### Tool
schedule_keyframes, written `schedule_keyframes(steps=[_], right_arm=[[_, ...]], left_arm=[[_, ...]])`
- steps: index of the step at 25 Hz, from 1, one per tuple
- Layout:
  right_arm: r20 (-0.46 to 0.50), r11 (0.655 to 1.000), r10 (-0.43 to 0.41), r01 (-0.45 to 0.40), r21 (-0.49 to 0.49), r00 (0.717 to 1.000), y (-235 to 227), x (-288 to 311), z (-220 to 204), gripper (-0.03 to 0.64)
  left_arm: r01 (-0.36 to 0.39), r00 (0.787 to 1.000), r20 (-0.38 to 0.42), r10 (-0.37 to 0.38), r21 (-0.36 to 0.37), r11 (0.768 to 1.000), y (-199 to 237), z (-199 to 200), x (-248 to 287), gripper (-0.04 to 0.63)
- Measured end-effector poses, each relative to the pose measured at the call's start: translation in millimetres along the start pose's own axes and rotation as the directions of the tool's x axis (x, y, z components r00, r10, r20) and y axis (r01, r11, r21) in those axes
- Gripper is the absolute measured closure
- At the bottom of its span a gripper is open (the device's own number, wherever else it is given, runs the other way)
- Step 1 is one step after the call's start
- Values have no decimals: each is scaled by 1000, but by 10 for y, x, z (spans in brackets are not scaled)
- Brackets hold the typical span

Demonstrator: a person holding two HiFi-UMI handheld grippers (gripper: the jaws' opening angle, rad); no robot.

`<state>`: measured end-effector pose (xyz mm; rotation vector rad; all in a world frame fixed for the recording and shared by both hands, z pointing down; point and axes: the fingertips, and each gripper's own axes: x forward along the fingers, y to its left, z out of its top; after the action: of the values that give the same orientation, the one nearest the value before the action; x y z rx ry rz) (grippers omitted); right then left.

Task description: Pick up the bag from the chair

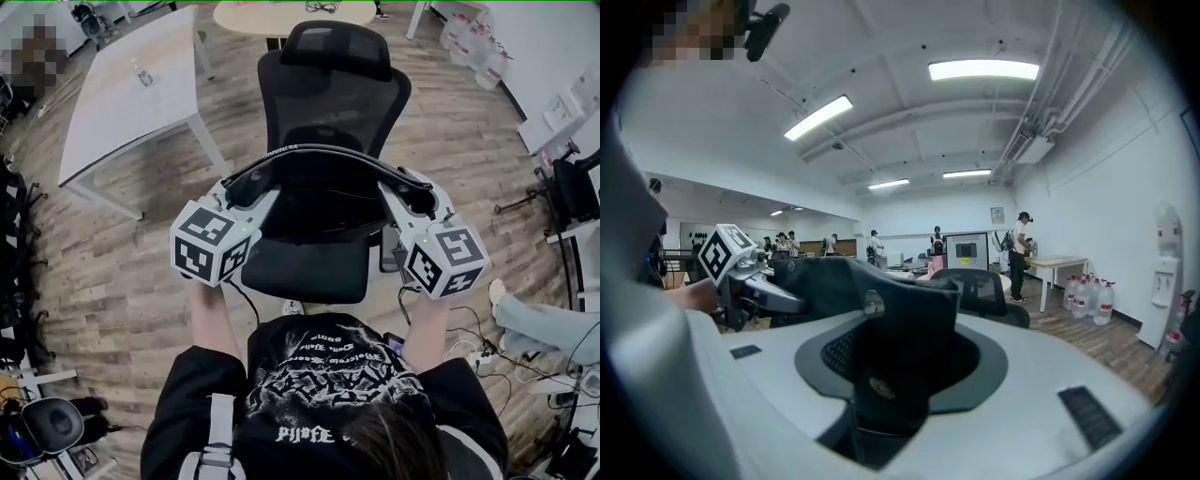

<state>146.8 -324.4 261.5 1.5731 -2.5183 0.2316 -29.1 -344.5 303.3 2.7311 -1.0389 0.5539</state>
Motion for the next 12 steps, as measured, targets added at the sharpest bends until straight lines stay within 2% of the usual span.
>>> schedule_keyframes(steps=[12], right_arm=[[13,1000,7,-7,-20,1000,-87,-250,-18,454]], left_arm=[[-6,1000,1,6,2,1000,-268,13,12,531]])
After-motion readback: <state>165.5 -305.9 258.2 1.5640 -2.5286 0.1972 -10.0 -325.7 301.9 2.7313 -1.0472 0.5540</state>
